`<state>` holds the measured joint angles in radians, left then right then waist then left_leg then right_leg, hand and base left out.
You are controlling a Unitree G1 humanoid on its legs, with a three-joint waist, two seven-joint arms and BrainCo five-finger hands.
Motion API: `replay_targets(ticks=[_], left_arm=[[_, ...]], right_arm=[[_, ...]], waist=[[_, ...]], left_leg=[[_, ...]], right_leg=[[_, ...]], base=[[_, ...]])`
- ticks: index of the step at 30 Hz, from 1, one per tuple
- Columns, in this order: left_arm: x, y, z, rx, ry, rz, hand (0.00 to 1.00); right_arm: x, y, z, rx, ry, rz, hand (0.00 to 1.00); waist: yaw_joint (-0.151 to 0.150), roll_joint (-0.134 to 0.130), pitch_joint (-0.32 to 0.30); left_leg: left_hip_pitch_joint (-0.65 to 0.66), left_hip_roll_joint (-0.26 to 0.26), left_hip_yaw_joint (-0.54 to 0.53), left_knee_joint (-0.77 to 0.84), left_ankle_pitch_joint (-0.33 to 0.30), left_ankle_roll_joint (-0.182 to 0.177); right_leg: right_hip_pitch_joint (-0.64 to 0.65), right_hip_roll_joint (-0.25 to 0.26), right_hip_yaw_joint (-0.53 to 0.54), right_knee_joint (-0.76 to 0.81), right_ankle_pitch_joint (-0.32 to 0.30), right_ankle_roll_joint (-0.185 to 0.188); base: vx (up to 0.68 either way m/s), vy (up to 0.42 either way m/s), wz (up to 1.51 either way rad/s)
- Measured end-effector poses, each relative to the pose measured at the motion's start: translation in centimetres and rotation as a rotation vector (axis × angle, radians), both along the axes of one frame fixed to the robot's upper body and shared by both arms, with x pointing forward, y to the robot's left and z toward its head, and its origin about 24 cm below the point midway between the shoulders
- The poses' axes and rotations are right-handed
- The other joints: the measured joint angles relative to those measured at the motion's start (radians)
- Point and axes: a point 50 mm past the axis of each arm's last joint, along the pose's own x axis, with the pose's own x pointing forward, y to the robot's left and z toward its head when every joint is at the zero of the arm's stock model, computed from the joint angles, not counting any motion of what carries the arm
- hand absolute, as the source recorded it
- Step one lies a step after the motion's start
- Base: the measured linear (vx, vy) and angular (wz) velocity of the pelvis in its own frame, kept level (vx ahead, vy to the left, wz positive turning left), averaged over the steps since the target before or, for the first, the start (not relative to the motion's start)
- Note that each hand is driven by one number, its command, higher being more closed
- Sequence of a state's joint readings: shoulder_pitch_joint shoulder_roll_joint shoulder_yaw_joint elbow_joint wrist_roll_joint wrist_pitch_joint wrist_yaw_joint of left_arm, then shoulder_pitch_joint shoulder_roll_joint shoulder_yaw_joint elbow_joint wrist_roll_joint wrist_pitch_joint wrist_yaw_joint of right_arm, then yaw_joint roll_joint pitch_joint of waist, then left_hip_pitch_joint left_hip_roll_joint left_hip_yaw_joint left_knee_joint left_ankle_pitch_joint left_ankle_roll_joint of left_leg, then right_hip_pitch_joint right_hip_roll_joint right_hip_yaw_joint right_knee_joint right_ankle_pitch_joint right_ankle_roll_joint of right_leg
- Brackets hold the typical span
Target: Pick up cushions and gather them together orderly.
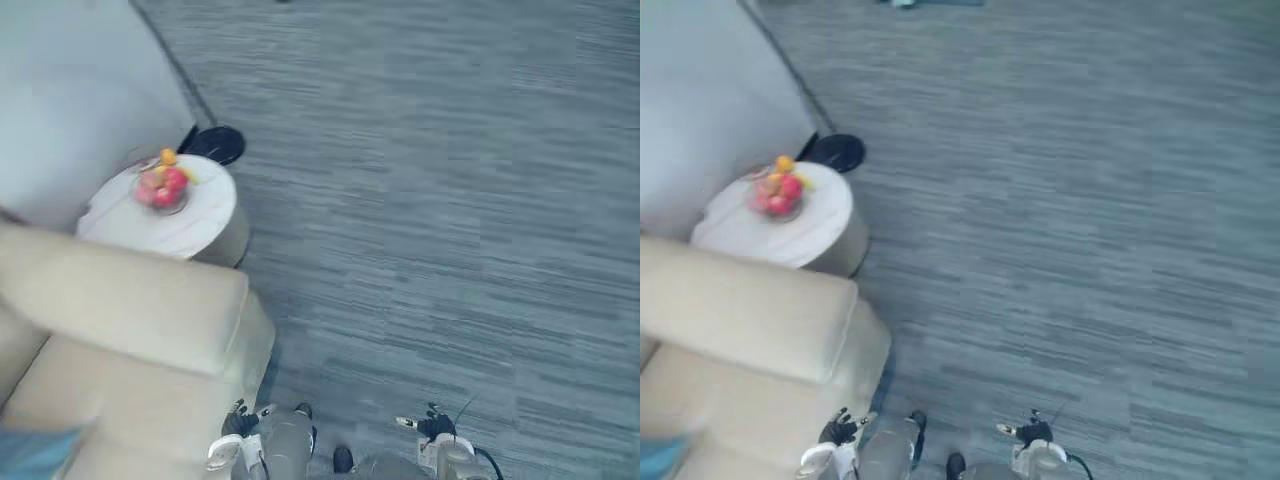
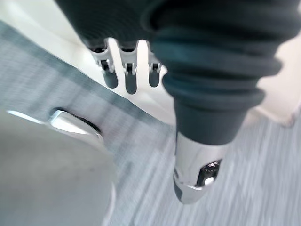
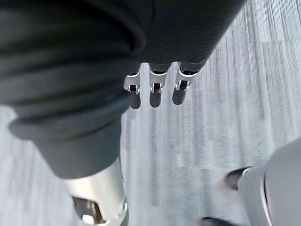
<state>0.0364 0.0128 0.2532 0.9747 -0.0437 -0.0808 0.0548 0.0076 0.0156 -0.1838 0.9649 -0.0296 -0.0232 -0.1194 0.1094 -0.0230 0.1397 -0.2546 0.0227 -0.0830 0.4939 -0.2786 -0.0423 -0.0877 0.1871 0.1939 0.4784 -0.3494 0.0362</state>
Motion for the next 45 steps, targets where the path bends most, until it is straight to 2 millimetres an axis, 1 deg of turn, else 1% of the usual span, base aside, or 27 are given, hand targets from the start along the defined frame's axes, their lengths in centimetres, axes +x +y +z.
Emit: replay_targets(ticks=[1, 3, 6, 8, 10, 11, 12, 13, 14, 15, 16, 18, 19, 22, 23, 24, 25, 26, 28, 31, 33, 35, 37, 38, 41, 43, 45], left_arm=[[0.2, 0.2, 0.1, 0.005, -0.002, -0.002, 0.0], [0.2, 0.3, 0.0, 0.012, 0.007, -0.017, 0.0], [0.4, 0.1, 0.0, 0.002, 0.008, -0.009, 0.0], [0.4, 0.4, 0.0, 0.004, 0.008, 0.002, 0.0], [0.2, 0.5, -0.2, 0.01, 0.031, -0.022, 0.0], [0.0, 0.6, -0.2, 0.011, 0.041, -0.025, 0.0], [-0.4, 0.7, -0.4, 0.011, 0.064, -0.029, 0.0], [-0.6, 0.6, -0.5, 0.006, 0.071, -0.026, 0.0], [-0.5, 0.3, -0.5, 0.001, 0.069, -0.028, 0.0], [0.0, 0.0, -0.4, -0.007, 0.051, -0.023, 0.0], [0.1, 0.2, -0.3, -0.008, 0.043, -0.001, 0.0], [0.2, 0.2, -0.2, -0.001, 0.036, -0.007, 0.0], [0.5, 0.0, -0.1, -0.002, 0.027, -0.017, 0.0], [1.3, 0.0, 0.5, 0.008, -0.023, -0.024, 0.0], [1.5, -0.3, 0.5, 0.003, -0.029, -0.028, 0.0], [1.4, -0.6, 0.5, -0.006, -0.027, -0.027, 0.0], [1.4, -0.8, 0.4, -0.009, -0.025, -0.032, 0.0], [1.2, -0.9, 0.3, -0.011, -0.021, -0.035, 0.0], [1.1, -0.6, 0.3, 0.002, -0.012, -0.048, 0.0], [1.2, -0.4, 0.4, 0.015, -0.015, -0.059, 0.0], [1.2, -0.5, 0.3, 0.016, -0.006, -0.072, 0.0], [1.1, -0.7, 0.2, 0.014, 0.004, -0.079, 0.0], [1.0, -1.0, 0.0, 0.014, 0.017, -0.1, 0.0], [1.0, -1.0, 0.0, 0.014, 0.018, -0.101, 0.0], [1.0, -1.0, -0.1, 0.022, 0.03, -0.132, 0.0], [0.6, -0.7, -0.1, 0.034, 0.041, -0.146, 0.0], [0.0, -1.1, -0.5, 0.019, 0.065, -0.143, 0.0]], right_arm=[[0.3, 0.4, 0.2, 0.009, -0.018, -0.002, 0.0], [0.2, 0.6, 0.1, 0.018, -0.015, -0.005, 0.0], [0.6, 0.8, 0.4, 0.025, -0.043, -0.017, 0.0], [1.2, 1.2, 0.5, 0.037, -0.052, -0.01, 0.0], [1.3, 0.9, 0.3, 0.03, -0.026, -0.004, 0.0], [1.0, 0.7, 0.1, 0.025, -0.012, -0.007, 0.0], [0.4, -0.4, -0.1, 0.009, 0.005, -0.033, 0.0], [0.4, -1.2, 0.0, -0.007, 0.004, -0.057, 0.0], [0.3, -1.6, 0.0, -0.008, 0.006, -0.077, 0.0], [-0.2, -2.1, -0.1, -0.017, 0.016, -0.095, 0.0], [-0.3, -2.2, -0.1, -0.013, 0.017, -0.111, 0.0], [-0.6, -1.8, -0.3, 0.002, 0.024, -0.13, 0.0], [-0.7, -1.3, -0.4, 0.017, 0.027, -0.138, 0.0], [-0.6, -0.4, -0.4, 0.049, 0.025, -0.158, 0.0], [-0.3, -0.3, -0.4, 0.057, 0.017, -0.167, 0.0], [-0.5, -0.3, -0.4, 0.058, 0.019, -0.174, 0.0], [-0.9, -0.5, -0.5, 0.056, 0.029, -0.186, 0.0], [-1.3, -0.8, -0.6, 0.049, 0.037, -0.192, 0.0], [-1.5, -0.4, -0.7, 0.061, 0.046, -0.193, 0.0], [-1.7, 0.0, -0.8, 0.071, 0.056, -0.189, 0.0], [-1.3, -0.1, -0.6, 0.07, 0.038, -0.181, 0.0], [-1.4, -0.1, -0.6, 0.072, 0.037, -0.179, 0.0], [-0.9, -0.4, -0.5, 0.066, 0.029, -0.173, 0.0], [-0.8, -0.3, -0.5, 0.066, 0.026, -0.173, 0.0], [-0.4, -1.0, -0.3, 0.049, 0.022, -0.169, 0.0], [-0.9, -1.9, -0.5, 0.03, 0.048, -0.171, 0.0], [-1.4, -3.3, -0.6, 0.0, 0.068, -0.187, 0.0]], waist=[[0.003, -0.007, 0.008], [0.005, -0.014, 0.01], [0.004, 0.011, 0.025], [0.004, 0.004, 0.021], [0.001, -0.005, 0.019], [-0.001, -0.009, 0.017], [-0.004, -0.014, 0.008], [-0.005, 0.022, -0.001], [-0.013, 0.035, 0.002], [-0.02, 0.056, 0.014], [-0.018, 0.068, 0.021], [-0.017, 0.061, 0.035], [-0.007, 0.04, 0.045], [0.01, 0.022, 0.044], [0.012, 0.02, 0.047], [0.012, 0.023, 0.046], [0.012, 0.034, 0.042], [0.017, 0.032, 0.038], [0.013, 0.009, 0.015], [0.028, -0.006, 0.006], [0.027, -0.006, 0.008], [0.021, 0.002, 0.01], [0.01, 0.017, 0.014], [0.004, 0.017, 0.014], [-0.018, 0.008, 0.01], [-0.04, -0.011, 0.007], [-0.05, 0.04, -0.001]], left_leg=[[0.029, 0.018, 0.052, 0.027, -0.044, 0.02], [0.082, 0.023, 0.098, 0.035, -0.07, 0.036], [0.195, 0.093, 0.233, 0.015, -0.099, 0.031], [0.268, 0.12, 0.304, -0.042, -0.119, 0.011], [0.337, 0.122, 0.35, -0.098, -0.121, 0.008], [0.355, 0.114, 0.352, -0.109, -0.121, 0.008], [0.395, 0.103, 0.337, -0.105, -0.124, 0.003], [0.386, 0.131, 0.316, -0.049, -0.11, -0.02], [0.37, 0.141, 0.302, 0.02, -0.09, -0.051], [0.314, 0.165, 0.254, 0.219, 0.005, -0.039], [0.238, 0.183, 0.194, 0.416, 0.071, 0.008], [0.145, 0.186, 0.137, 0.614, 0.035, 0.028], [0.071, 0.158, 0.11, 0.655, 0.002, 0.021], [-0.059, 0.108, 0.064, 0.477, -0.051, 0.012], [-0.083, 0.074, 0.033, 0.277, -0.05, 0.003], [-0.092, 0.06, 0.014, 0.192, -0.043, -0.005], [-0.097, 0.032, -0.036, 0.022, 0.012, -0.034], [-0.082, 0.012, -0.047, -0.011, 0.107, -0.062], [-0.06, -0.024, -0.003, -0.016, 0.079, -0.03], [-0.033, -0.01, 0.1, 0.053, 0.005, 0.023], [0.057, -0.002, 0.153, 0.02, -0.03, 0.059], [0.163, 0.008, 0.191, -0.04, -0.047, 0.062], [0.302, 0.042, 0.256, -0.148, -0.046, 0.061], [0.322, 0.049, 0.266, -0.167, -0.046, 0.06], [0.364, 0.059, 0.297, -0.223, -0.054, 0.036], [0.397, 0.049, 0.267, -0.227, -0.072, 0.005], [0.406, 0.092, 0.193, -0.183, -0.075, -0.003]], right_leg=[[-0.069, -0.014, -0.064, 0.164, -0.004, 0.075], [-0.148, -0.081, -0.175, 0.354, -0.021, 0.085], [-0.221, -0.254, -0.468, 0.399, -0.029, 0.044], [-0.27, -0.322, -0.617, 0.344, -0.013, 0.018], [-0.316, -0.325, -0.712, 0.187, 0.055, -0.066], [-0.313, -0.316, -0.726, 0.12, 0.091, -0.084], [-0.306, -0.282, -0.697, 0.042, 0.172, -0.182], [-0.283, -0.251, -0.695, 0.032, 0.149, -0.186], [-0.263, -0.234, -0.692, 0.023, 0.135, -0.187], [-0.2, -0.191, -0.671, -0.013, 0.117, -0.185], [-0.141, -0.161, -0.646, -0.048, 0.107, -0.189], [-0.045, -0.129, -0.602, -0.088, 0.092, -0.192], [0.02, -0.126, -0.554, -0.116, 0.087, -0.191], [0.102, -0.132, -0.448, -0.179, 0.082, -0.178], [0.134, -0.15, -0.395, -0.194, 0.061, -0.14], [0.143, -0.157, -0.372, -0.195, 0.05, -0.127], [0.154, -0.173, -0.325, -0.187, 0.019, -0.094], [0.164, -0.19, -0.281, -0.182, -0.002, -0.077], [0.177, -0.224, -0.2, -0.201, -0.004, -0.063], [0.152, -0.253, -0.128, -0.101, 0.009, -0.016], [0.042, -0.287, -0.166, 0.16, 0.058, 0.097], [-0.046, -0.324, -0.256, 0.353, 0.048, 0.09], [-0.108, -0.346, -0.422, 0.316, 0.021, 0.033], [-0.123, -0.342, -0.449, 0.277, 0.02, 0.029], [-0.226, -0.294, -0.487, -0.002, 0.126, -0.003], [-0.241, -0.251, -0.445, -0.15, 0.325, -0.071], [-0.211, -0.211, -0.459, -0.127, 0.271, -0.08]], base=[[0.48, 0.191, -1.54], [0.36, 0.169, -1.12], [0.28, 0.111, -1.08], [0.35, 0.025, -1.14], [0.48, -0.043, -1.11], [0.62, -0.1, -1.04], [0.54, -0.091, -0.92], [0.53, -0.098, -0.78], [0.4, -0.088, -0.59], [0.5, -0.1, -0.56], [0.5, -0.079, -0.67], [0.47, -0.047, -0.69], [0.53, -0.044, -0.89], [0.46, 0.08, -1.19], [0.4, 0.199, -0.96], [0.46, 0.294, -1.16], [0.31, 0.247, -1.0], [0.43, 0.321, -1.12], [0.49, 0.29, -0.73], [0.49, 0.265, -0.78], [0.39, 0.19, -0.83], [0.36, 0.154, -0.78], [0.37, 0.094, -0.7], [0.32, 0.031, -0.56], [0.33, -0.023, -0.32], [0.42, -0.148, 0.08], [0.49, -0.174, -0.02]])
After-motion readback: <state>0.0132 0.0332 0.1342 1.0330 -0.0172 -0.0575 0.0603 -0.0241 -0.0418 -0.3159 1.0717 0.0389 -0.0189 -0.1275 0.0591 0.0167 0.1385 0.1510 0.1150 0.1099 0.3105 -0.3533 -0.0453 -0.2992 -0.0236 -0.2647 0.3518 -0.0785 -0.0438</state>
